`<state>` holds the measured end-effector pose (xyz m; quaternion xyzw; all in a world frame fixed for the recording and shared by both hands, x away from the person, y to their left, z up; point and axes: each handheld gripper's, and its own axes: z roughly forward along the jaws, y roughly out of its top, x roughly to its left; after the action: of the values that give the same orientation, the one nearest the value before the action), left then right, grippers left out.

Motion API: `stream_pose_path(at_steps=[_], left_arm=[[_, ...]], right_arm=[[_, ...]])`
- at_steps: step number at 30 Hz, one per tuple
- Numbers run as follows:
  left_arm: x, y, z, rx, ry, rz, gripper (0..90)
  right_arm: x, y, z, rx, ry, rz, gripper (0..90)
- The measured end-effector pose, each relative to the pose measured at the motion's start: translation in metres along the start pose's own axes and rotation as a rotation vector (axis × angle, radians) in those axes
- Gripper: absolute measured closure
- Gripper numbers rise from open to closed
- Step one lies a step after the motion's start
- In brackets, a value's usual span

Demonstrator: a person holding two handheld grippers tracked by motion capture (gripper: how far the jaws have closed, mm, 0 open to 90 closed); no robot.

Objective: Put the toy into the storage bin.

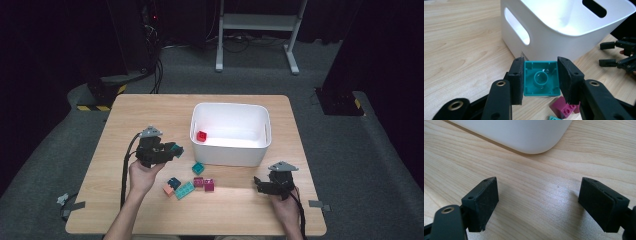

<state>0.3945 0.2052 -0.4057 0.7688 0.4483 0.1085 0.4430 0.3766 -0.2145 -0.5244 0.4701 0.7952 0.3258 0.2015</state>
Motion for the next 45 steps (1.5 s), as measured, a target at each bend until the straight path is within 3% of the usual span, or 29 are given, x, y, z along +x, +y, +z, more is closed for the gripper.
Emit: stream_pose_path(at_steps=[23, 45], left_arm=[[-0.002, 0.050, -0.006, -0.054, -0.046, 0.011, 59.0], [-0.019, 0.080, 0.025, -0.040, -0.083, 0.041, 58.9]], right_arm=[[0.000, 0.000, 0.000, 0.000, 0.000, 0.001, 16.1], [0.000, 0.000, 0.000, 0.000, 0.000, -0.001, 16.2]])
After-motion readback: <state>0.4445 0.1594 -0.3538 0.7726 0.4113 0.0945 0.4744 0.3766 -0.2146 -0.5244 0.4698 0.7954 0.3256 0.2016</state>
